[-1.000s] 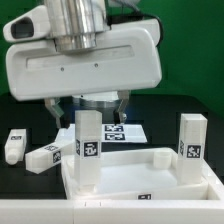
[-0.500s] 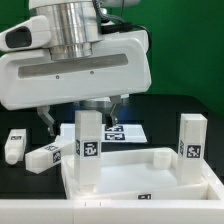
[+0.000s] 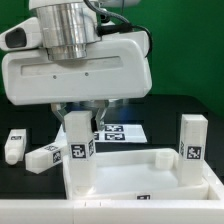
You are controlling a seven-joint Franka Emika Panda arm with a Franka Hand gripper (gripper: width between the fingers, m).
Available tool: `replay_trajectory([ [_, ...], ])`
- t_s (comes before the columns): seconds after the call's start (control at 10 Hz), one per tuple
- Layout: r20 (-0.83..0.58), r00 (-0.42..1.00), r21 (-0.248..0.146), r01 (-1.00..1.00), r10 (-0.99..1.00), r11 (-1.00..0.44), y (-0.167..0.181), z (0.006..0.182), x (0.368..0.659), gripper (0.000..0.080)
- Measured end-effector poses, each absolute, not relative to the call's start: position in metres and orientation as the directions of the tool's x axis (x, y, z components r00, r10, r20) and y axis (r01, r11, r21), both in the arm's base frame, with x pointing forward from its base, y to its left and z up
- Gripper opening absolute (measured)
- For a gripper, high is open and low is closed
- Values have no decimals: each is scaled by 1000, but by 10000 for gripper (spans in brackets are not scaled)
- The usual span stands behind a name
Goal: Assemble desk
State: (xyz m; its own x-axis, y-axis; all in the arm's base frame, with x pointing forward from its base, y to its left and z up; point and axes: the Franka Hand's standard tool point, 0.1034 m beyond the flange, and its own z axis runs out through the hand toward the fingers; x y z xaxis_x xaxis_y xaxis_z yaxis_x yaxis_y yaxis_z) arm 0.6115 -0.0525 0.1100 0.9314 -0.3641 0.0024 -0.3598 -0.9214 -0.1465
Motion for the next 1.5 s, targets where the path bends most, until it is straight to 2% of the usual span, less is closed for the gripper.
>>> replay_trajectory([
  [0.2,-45,744,-138,-666,-667,-733,-49,111,619,284],
  [0.3,-97,543,-113,-839,-834,-533,-43,110,621,284],
  [0.4,-141,349,-70,-937,-926,-343,-41,111,628,284],
  [0.6,-178,82,-31,-997,-981,-77,-43,112,634,284],
  [0.8,-178,93,-32,-996,-980,-89,-43,111,634,284],
  [0.9,-175,151,-42,-988,-973,-146,-43,112,634,369],
  [1.0,-160,387,-84,-922,-908,-378,-43,114,632,505],
  [1.1,-137,586,-121,-810,-798,-574,-44,116,632,505],
  [1.2,-125,717,-140,-697,-685,-704,-45,116,630,627],
  [1.5,-101,818,-155,-576,-567,-803,-46,115,630,649],
])
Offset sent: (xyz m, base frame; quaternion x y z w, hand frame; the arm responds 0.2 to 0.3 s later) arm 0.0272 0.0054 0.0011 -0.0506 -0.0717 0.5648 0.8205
